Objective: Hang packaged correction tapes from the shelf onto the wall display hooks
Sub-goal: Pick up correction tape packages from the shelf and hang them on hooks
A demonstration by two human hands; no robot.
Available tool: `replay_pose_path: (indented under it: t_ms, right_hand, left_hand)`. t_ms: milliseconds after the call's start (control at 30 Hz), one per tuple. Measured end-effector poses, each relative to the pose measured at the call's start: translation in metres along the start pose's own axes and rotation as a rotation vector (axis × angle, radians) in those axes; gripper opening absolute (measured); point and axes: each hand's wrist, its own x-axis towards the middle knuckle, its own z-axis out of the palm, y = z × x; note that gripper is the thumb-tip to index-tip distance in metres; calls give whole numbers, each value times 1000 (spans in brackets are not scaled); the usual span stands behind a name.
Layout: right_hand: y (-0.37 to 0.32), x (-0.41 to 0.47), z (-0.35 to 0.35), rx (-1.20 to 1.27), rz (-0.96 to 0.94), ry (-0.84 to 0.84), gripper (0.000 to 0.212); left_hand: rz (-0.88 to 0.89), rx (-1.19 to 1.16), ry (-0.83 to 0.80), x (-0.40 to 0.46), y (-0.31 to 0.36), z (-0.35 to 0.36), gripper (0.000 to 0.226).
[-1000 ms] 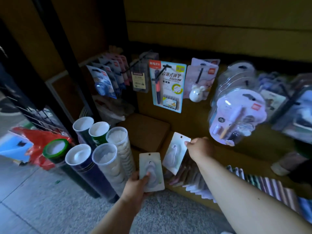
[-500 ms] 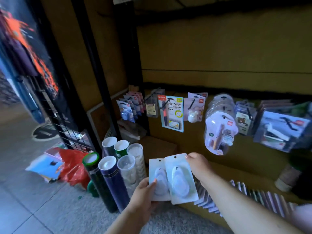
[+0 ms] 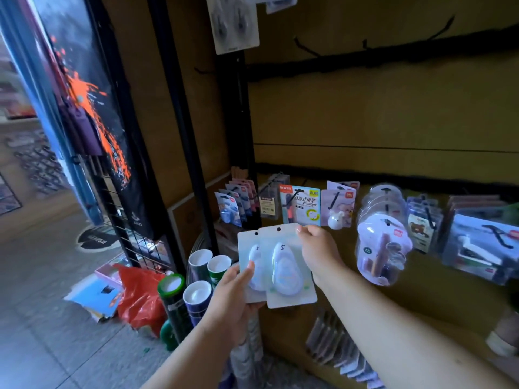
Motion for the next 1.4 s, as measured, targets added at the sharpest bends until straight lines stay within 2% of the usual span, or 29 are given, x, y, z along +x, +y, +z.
replay_pose_path:
  t_ms: [100,200,300,400,467,733,1033,1200,1400]
  right_hand:
    - [-14,-1,12,17,-27,22,29]
    - [-26,0,15,50,-79,20,30]
    - [-33,-7,14,146,-129,-99,38]
    - [-36,-17,19,205,-167,-283,19]
    - [-38,-17,24,194,-171,-345,18]
    - [-90,6,46,270,-233,-288,8]
    - [-194,56,63,243,-434,-270,7]
    - [-232,82,70,191,-467,-232,17]
    - [-243,101,87,108,-423,-171,20]
  left_hand:
    - [52,1,-62,-4,13,9,45]
    - [122,9,-44,-3,23,12,40]
    - [179,2,15,3,37,10,37]
    - [224,-36,60,12,53,4,49]
    - [249,-53,61,17,65,0,53]
    - [346,-72,10,43,115,-13,31]
    - [508,-129,99,69,184,-30,29]
    - [489,-145,148,74,190,-45,23]
    - [435,-198,155,76,184,-53,21]
